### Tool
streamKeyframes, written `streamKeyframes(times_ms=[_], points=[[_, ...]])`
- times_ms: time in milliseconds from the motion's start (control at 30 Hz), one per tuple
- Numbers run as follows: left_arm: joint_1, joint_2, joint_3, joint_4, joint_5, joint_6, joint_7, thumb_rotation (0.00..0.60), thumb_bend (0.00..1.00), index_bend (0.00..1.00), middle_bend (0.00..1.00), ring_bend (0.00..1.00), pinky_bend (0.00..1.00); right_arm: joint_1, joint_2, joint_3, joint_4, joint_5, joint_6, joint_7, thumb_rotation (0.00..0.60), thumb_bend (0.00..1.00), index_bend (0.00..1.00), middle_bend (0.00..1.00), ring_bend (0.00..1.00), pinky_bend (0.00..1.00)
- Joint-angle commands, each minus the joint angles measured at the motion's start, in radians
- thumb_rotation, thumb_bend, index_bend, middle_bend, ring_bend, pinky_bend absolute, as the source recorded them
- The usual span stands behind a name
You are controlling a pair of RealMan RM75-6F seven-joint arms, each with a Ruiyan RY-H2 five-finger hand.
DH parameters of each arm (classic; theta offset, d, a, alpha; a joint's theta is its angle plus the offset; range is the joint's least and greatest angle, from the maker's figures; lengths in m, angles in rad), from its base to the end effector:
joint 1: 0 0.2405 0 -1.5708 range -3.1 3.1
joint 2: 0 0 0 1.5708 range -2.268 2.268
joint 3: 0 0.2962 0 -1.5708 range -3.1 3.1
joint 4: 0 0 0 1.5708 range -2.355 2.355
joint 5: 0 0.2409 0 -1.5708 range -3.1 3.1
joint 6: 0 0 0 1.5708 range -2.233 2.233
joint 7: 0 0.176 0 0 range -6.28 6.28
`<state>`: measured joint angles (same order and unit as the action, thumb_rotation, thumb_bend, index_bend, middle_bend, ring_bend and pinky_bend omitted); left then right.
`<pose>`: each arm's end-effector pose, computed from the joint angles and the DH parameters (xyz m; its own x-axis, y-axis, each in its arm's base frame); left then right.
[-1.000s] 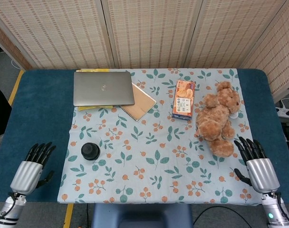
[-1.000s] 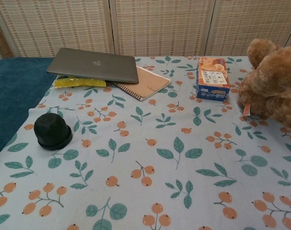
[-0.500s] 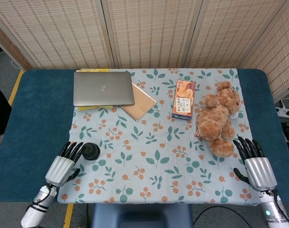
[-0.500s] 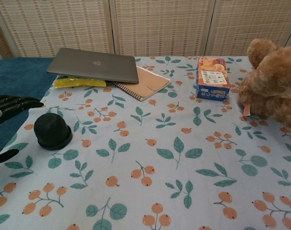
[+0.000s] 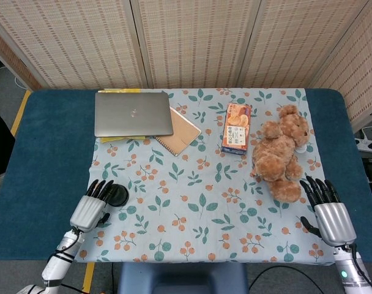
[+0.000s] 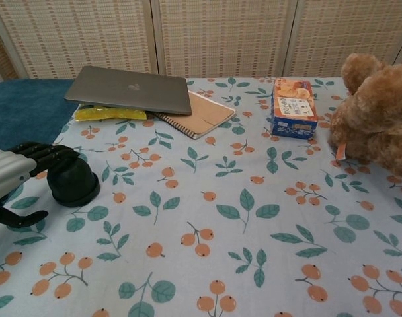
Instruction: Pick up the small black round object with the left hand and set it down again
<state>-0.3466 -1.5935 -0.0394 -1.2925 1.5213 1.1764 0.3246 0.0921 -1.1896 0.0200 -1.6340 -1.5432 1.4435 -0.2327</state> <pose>-0.3003 0.2932 -0.0561 0.5999 0.1548 0.7850 0.7786 -0.3386 -0.5283 -0.3424 -0.2121 0.1054 0.5263 -0.0621 0.8480 -0.8496 -0.0775 0.5217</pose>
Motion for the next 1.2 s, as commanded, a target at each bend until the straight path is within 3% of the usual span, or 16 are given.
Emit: streamKeyframes(times_ms=[33, 967, 1200], points=[[-0.004, -0.008, 0.005, 0.007, 0.003, 0.004, -0.002, 0.6, 0.33, 0.0, 0.0, 0.0, 0.03, 0.001, -0.002, 0.0, -0.001, 0.002, -0.003, -0.004, 0.6, 0.18, 0.0, 0.0, 0.0, 0.0], [-0.09, -0.079, -0.013, 0.093, -0.059, -0.086, -0.054, 0.6, 0.33, 0.0, 0.0, 0.0, 0.03, 0.012, 0.004, -0.006, -0.012, 0.011, -0.03, -0.014, 0.6, 0.18, 0.0, 0.0, 0.0, 0.0], [-0.099, -0.113, -0.023, 0.162, -0.062, -0.061, -0.062, 0.6, 0.33, 0.0, 0.0, 0.0, 0.05, 0.014, 0.009, -0.014, -0.018, 0.009, -0.041, -0.013, 0.6, 0.18, 0.0, 0.0, 0.0, 0.0]])
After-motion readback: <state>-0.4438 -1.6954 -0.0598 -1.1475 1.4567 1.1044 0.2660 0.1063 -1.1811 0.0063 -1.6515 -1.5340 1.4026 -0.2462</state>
